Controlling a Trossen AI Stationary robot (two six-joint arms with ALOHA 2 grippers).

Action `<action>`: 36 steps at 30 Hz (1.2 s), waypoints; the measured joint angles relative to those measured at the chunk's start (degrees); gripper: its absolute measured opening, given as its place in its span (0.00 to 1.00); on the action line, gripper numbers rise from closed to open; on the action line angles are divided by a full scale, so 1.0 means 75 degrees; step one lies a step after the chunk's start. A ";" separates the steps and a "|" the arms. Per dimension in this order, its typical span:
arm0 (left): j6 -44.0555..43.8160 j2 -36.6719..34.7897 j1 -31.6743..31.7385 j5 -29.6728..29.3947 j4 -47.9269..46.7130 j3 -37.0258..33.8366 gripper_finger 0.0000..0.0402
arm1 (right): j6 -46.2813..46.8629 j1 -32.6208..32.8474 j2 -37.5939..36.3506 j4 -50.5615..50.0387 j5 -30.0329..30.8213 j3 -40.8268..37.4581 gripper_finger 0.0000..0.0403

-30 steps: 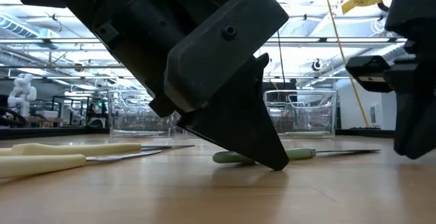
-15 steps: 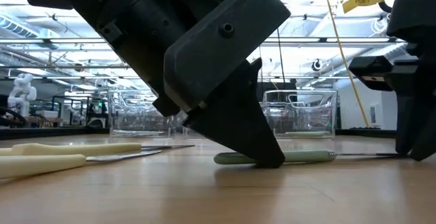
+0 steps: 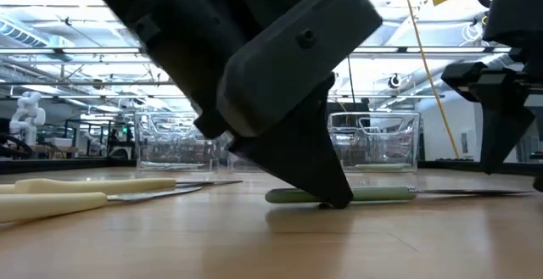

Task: Sort silverware by color (type)
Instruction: Put the green knife into the right transparent bin

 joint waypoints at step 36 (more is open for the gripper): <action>-0.0226 0.0553 0.0085 -0.0271 -0.1637 0.1450 0.58 | 0.0356 0.0041 0.0015 0.0504 0.0020 0.0003 0.43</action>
